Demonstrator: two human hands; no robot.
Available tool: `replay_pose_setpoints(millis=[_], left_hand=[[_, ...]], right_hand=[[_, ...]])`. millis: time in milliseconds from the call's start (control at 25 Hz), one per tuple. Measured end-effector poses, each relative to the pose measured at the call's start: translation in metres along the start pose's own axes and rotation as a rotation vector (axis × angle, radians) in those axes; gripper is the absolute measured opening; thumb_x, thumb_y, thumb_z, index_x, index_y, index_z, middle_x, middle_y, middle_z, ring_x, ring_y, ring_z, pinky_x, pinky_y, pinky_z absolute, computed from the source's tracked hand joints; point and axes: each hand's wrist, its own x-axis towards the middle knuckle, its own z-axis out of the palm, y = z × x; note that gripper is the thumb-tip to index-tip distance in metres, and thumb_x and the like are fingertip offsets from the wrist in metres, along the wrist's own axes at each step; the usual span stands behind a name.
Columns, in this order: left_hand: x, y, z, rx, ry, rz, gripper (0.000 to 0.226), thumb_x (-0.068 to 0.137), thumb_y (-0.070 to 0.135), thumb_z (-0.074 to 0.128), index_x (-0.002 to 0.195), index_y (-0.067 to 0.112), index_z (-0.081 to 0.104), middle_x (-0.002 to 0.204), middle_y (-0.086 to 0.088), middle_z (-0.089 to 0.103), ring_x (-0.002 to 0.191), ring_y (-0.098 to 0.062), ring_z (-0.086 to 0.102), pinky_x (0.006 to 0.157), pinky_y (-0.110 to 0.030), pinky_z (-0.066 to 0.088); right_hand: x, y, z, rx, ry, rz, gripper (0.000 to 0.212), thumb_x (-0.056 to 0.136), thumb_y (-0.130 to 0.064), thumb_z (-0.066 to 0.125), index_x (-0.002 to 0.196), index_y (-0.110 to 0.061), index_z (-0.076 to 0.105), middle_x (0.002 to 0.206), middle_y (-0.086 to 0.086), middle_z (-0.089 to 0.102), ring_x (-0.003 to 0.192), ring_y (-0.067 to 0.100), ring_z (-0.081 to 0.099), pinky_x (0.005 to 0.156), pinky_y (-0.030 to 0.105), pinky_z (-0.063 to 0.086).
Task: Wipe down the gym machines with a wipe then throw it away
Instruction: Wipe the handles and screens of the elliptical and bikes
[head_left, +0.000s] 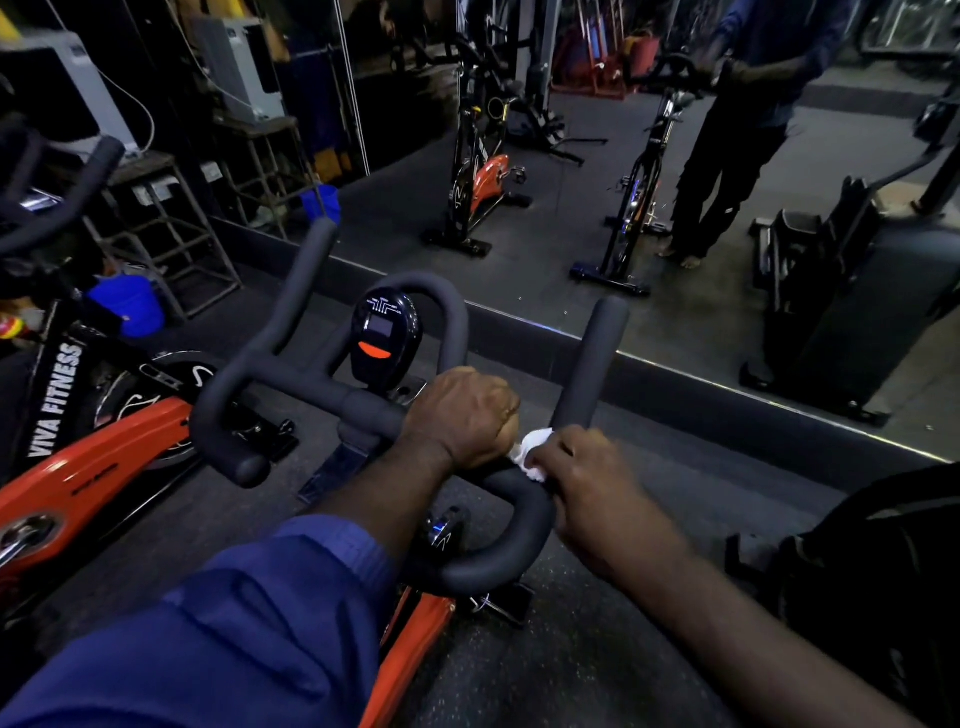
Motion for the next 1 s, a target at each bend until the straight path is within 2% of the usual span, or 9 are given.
replay_pose_setpoints(millis=[80, 240, 360, 440, 560, 640, 760, 920, 1000], left_hand=[[0.001, -0.001, 0.001, -0.006, -0.01, 0.009, 0.033, 0.079, 0.03, 0.042, 0.058, 0.012, 0.06, 0.062, -0.008, 0.065, 0.051, -0.034, 0.06, 0.052, -0.032, 0.046], [0.0, 0.001, -0.001, 0.014, -0.02, 0.0, 0.039, 0.081, 0.035, 0.039, 0.062, 0.011, 0.063, 0.066, -0.01, 0.067, 0.056, -0.036, 0.063, 0.056, -0.036, 0.048], [0.002, 0.002, -0.001, 0.012, 0.0, 0.01, 0.034, 0.079, 0.031, 0.042, 0.057, 0.012, 0.06, 0.06, -0.008, 0.064, 0.05, -0.034, 0.06, 0.052, -0.032, 0.046], [0.001, 0.001, -0.002, 0.012, 0.014, 0.01, 0.033, 0.078, 0.03, 0.043, 0.055, 0.013, 0.059, 0.058, -0.007, 0.063, 0.048, -0.032, 0.059, 0.05, -0.03, 0.044], [0.004, 0.004, -0.006, 0.047, -0.005, 0.026, 0.032, 0.077, 0.03, 0.045, 0.054, 0.012, 0.061, 0.057, -0.006, 0.063, 0.048, -0.031, 0.059, 0.049, -0.028, 0.042], [0.003, 0.005, -0.008, 0.081, -0.016, 0.022, 0.027, 0.074, 0.027, 0.053, 0.053, 0.012, 0.061, 0.056, -0.005, 0.063, 0.047, -0.03, 0.059, 0.049, -0.027, 0.042], [0.004, 0.004, -0.006, 0.032, -0.037, 0.01, 0.029, 0.077, 0.028, 0.05, 0.055, 0.012, 0.06, 0.058, -0.007, 0.063, 0.048, -0.032, 0.059, 0.051, -0.03, 0.045], [0.004, 0.002, -0.006, 0.044, -0.053, 0.015, 0.033, 0.077, 0.031, 0.044, 0.055, 0.013, 0.061, 0.058, -0.006, 0.062, 0.049, -0.032, 0.058, 0.051, -0.03, 0.045], [0.003, 0.002, -0.006, 0.013, -0.068, 0.009, 0.034, 0.078, 0.031, 0.043, 0.056, 0.012, 0.06, 0.059, -0.007, 0.063, 0.049, -0.033, 0.058, 0.053, -0.031, 0.046]], right_hand=[[0.016, 0.012, -0.014, 0.059, 0.069, 0.043, 0.023, 0.085, -0.002, 0.065, 0.101, -0.015, 0.074, 0.102, 0.008, 0.064, 0.096, 0.031, 0.062, 0.086, 0.037, 0.052], [0.031, 0.036, -0.032, 0.09, 0.412, 0.219, 0.031, 0.085, 0.011, 0.067, 0.106, -0.011, 0.073, 0.11, 0.006, 0.065, 0.104, 0.026, 0.063, 0.093, 0.03, 0.047], [-0.029, 0.004, 0.013, 0.251, 0.415, 0.252, 0.034, 0.087, 0.013, 0.066, 0.106, -0.014, 0.071, 0.111, -0.004, 0.067, 0.107, 0.007, 0.063, 0.096, 0.018, 0.046], [-0.052, -0.01, 0.028, 0.407, 0.453, 0.364, 0.034, 0.09, 0.007, 0.065, 0.105, -0.023, 0.069, 0.108, -0.011, 0.068, 0.098, -0.006, 0.063, 0.087, 0.009, 0.044], [-0.012, 0.015, 0.019, 0.759, 0.659, 0.698, 0.031, 0.091, 0.008, 0.07, 0.107, -0.018, 0.07, 0.109, 0.002, 0.073, 0.092, -0.001, 0.067, 0.085, 0.017, 0.051], [0.025, 0.038, -0.001, 0.85, 0.754, 0.748, 0.029, 0.088, 0.009, 0.072, 0.109, -0.011, 0.071, 0.107, 0.004, 0.074, 0.09, -0.001, 0.069, 0.084, 0.019, 0.053], [0.023, 0.038, -0.002, 0.735, 0.63, 0.69, 0.027, 0.086, 0.012, 0.072, 0.099, -0.012, 0.072, 0.093, -0.008, 0.073, 0.08, -0.009, 0.066, 0.078, 0.014, 0.051], [-0.039, -0.007, 0.047, 0.957, 0.271, 0.81, 0.024, 0.085, 0.02, 0.065, 0.09, -0.004, 0.068, 0.078, -0.003, 0.071, 0.073, 0.001, 0.062, 0.073, 0.031, 0.05], [-0.032, -0.005, 0.052, 1.066, 0.381, 0.903, 0.019, 0.089, 0.015, 0.067, 0.092, -0.004, 0.069, 0.083, 0.003, 0.074, 0.078, 0.011, 0.065, 0.078, 0.038, 0.052]])
